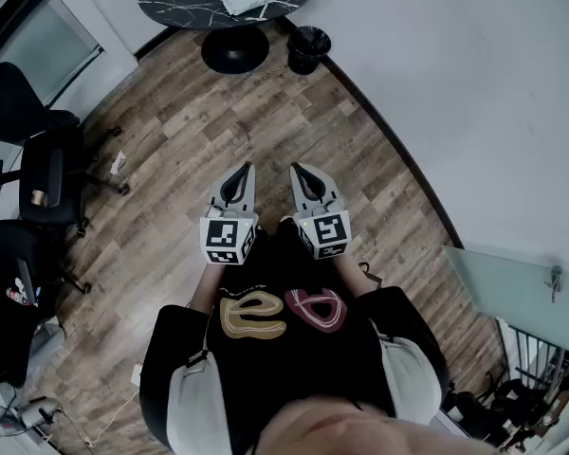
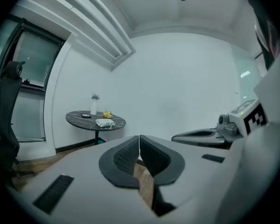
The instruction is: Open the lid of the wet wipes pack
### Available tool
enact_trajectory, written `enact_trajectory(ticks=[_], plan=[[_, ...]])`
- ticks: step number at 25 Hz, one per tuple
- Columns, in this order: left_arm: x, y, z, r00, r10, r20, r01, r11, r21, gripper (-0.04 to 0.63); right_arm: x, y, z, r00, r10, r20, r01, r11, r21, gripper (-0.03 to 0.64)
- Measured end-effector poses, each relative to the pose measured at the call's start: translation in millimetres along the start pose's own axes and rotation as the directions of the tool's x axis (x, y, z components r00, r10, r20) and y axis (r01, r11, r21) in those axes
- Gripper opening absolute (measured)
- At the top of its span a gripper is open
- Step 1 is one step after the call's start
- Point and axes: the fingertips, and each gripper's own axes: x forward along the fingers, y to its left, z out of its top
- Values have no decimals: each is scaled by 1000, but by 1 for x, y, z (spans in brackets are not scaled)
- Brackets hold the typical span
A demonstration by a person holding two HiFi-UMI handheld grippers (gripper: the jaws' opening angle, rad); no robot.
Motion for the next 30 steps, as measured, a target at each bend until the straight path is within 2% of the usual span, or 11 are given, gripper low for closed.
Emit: enact_trajectory(ticks=[11, 18, 24, 30], plan=[[-14, 12, -7, 999, -24, -24, 24, 1000, -9, 18, -3, 18, -5, 1000, -24, -12, 24, 1000, 9, 9], [-14, 10, -6, 999, -37, -17, 36, 999, -20, 18, -3, 5, 0, 999, -37, 16, 36, 997, 67, 11], [-5, 26, -6, 1000, 6, -23, -8, 998, -64, 18, 16, -3, 8, 1000, 6, 28, -8, 998, 64, 12], [11, 42, -5, 999, 47, -17, -48, 997, -62, 18, 49, -9, 10, 998, 56, 28, -57, 997, 43, 12]])
